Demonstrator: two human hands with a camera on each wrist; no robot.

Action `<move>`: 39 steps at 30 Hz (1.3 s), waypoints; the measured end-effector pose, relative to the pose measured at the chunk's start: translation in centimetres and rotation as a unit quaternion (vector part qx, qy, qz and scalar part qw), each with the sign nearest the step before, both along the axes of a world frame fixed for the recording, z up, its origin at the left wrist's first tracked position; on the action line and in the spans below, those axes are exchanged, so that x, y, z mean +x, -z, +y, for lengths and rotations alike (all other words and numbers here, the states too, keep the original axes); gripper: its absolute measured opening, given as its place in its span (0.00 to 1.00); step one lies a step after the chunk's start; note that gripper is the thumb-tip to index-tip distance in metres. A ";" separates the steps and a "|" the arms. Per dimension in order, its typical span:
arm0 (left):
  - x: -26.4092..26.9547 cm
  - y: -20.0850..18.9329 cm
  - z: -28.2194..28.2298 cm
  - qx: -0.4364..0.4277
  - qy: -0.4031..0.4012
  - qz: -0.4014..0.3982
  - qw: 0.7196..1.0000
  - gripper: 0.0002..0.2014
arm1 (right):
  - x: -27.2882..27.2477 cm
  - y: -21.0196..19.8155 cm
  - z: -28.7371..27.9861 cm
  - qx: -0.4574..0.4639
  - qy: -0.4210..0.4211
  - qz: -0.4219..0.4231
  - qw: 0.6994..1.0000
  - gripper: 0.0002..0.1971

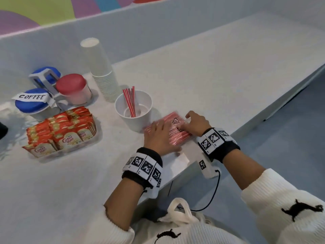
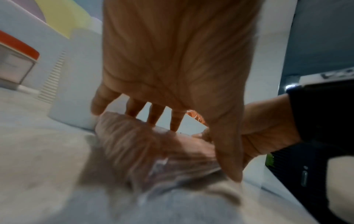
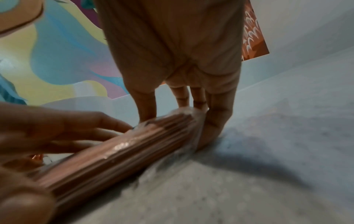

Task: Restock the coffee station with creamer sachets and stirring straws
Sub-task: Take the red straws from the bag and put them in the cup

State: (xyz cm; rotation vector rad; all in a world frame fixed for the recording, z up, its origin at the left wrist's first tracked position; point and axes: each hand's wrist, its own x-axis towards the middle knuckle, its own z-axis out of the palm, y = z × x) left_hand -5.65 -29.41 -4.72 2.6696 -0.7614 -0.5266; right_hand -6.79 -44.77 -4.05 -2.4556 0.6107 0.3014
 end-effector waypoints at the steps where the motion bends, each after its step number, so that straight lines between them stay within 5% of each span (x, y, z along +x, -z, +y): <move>1: 0.0 0.3 0.1 0.017 -0.014 0.015 1.000 0.49 | -0.1 0.0 0.0 -0.001 -0.002 0.004 1.000 0.29; 13: 0.6 -2.4 0.3 0.050 -0.002 0.009 0.999 0.27 | -1.2 -0.7 -1.1 0.190 -0.018 -0.111 0.975 0.16; 19: 0.5 -4.6 1.8 -0.044 -0.079 0.150 0.984 0.03 | -2.5 -1.8 -0.4 0.187 -0.104 -0.197 0.957 0.14; 23: 0.1 -5.0 3.9 -0.076 -0.138 0.231 0.960 0.11 | -2.5 -2.7 0.5 0.199 -0.056 -0.216 0.954 0.03; 27: -0.3 -6.1 7.2 -0.116 -0.235 0.307 0.915 0.08 | -2.2 -3.4 1.3 0.264 -0.022 -0.183 0.947 0.11; 33: 0.3 -4.9 10.0 0.016 -0.195 0.090 0.976 0.20 | -2.7 -0.7 3.2 0.115 0.033 -0.190 0.974 0.14; 39: -3.1 -3.9 7.7 0.032 -0.051 0.061 0.996 0.29 | -4.2 0.9 4.7 -0.003 0.019 -0.149 0.989 0.09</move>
